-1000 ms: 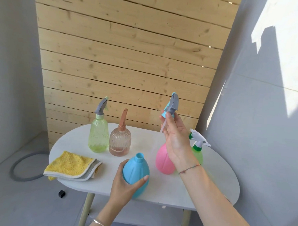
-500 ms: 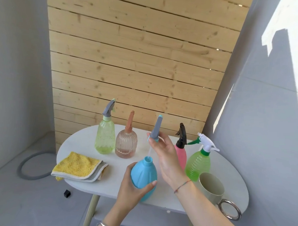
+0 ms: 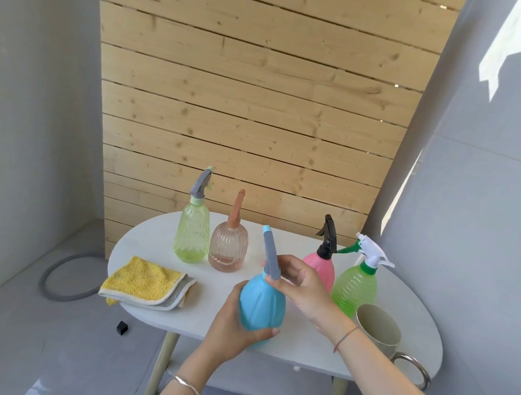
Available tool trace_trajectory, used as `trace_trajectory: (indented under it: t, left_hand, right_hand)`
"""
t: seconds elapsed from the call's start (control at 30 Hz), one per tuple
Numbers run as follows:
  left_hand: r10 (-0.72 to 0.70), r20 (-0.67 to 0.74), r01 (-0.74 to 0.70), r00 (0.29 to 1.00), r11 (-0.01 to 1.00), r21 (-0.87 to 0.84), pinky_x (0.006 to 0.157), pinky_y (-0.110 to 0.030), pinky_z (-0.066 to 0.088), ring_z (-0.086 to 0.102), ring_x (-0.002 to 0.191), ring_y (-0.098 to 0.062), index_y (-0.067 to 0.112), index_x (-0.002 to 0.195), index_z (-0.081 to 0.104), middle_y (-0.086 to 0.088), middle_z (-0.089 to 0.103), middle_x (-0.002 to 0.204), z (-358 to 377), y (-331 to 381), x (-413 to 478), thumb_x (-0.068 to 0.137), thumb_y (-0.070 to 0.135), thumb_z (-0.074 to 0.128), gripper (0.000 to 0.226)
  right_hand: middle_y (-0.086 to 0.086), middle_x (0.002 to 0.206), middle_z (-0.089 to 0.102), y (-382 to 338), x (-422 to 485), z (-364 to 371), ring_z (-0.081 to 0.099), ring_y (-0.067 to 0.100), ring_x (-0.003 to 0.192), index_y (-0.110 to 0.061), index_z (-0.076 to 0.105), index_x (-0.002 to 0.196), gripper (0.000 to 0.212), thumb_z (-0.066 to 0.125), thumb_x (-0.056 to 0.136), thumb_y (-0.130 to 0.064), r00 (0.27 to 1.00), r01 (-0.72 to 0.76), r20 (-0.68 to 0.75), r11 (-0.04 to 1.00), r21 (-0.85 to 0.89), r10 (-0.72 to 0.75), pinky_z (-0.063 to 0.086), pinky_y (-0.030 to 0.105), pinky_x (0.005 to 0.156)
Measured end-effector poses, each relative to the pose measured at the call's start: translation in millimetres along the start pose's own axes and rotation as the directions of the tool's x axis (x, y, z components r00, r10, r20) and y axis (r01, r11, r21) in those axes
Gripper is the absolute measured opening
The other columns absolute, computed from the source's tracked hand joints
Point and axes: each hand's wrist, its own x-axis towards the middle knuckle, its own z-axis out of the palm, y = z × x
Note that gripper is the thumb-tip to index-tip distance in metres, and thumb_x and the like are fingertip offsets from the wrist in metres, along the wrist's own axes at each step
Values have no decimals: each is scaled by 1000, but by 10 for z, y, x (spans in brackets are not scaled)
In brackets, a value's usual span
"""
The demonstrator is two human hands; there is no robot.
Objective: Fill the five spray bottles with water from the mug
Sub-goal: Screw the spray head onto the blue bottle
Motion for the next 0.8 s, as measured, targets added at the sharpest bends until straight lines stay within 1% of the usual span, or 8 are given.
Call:
trace_trajectory:
  t: [0.17,0.23,0.4,0.5,0.57,0.67,0.7,0.8]
  left_hand:
    - [8,-3,-8,1000,1000,8,79,-5,42,50,109,12,40,131,34,23,53,122,-3,-4,-2,56,54,87,93]
    - [7,-3,-7,1000,1000,6,79,-4,42,50,108,12,41,131,34,23,53,121,-3,-3,-2,57,52,88,92]
    - [4,-19,-4,1000,1000,24,79,-8,44,50,111,7,41,132,32,24,51,122,16,-17,-3,58,52,88,94]
    - [5,-21,-5,1000,999,32,78,-8,44,49,111,8,41,132,31,24,49,122,23,-15,-12,60,50,89,93]
    - [6,-21,-5,1000,999,37,77,-7,44,49,111,8,41,132,30,25,49,122,22,-10,-16,60,49,89,93]
    - [0,-36,2,999,999,34,77,-7,43,49,111,8,41,132,31,25,50,122,29,-7,-16,59,51,88,93]
    - [-1,-43,3,999,1000,27,78,-7,42,50,112,8,41,132,32,24,51,123,35,-9,-14,58,53,88,94]
    - [-8,-52,9,999,1000,19,80,-7,42,50,113,8,41,132,32,23,52,124,53,-17,-13,57,53,87,94]
  right_hand:
    - [-3,110,72,30,-6,-18,65,10,108,-9,57,111,24,64,88,-9,998,-52,46,992,114,47,48,17,87]
    - [-1,110,73,28,-3,-24,65,9,107,-6,55,110,24,64,87,-7,998,-51,48,990,134,45,48,15,85]
    - [7,107,73,25,28,-33,67,15,106,-6,56,101,23,69,83,-4,999,-31,36,995,100,28,50,21,88]
    - [4,106,73,-3,47,-82,69,15,101,-8,58,104,26,70,82,-3,997,-34,75,998,57,29,50,20,84]
    - [0,104,74,-11,56,-90,68,13,99,-12,61,105,26,71,82,-4,996,-24,91,999,22,22,51,21,86]
    - [-7,93,74,42,66,-23,67,12,95,-24,69,93,23,78,77,-12,999,40,-30,993,-111,-44,52,31,92]
    - [-8,88,73,60,59,12,67,9,90,-26,69,89,21,81,75,-16,993,50,-97,988,-149,-65,52,30,90]
    - [-8,78,68,83,24,128,61,3,78,-24,65,81,23,84,70,-27,951,66,-272,958,-280,-145,47,17,77]
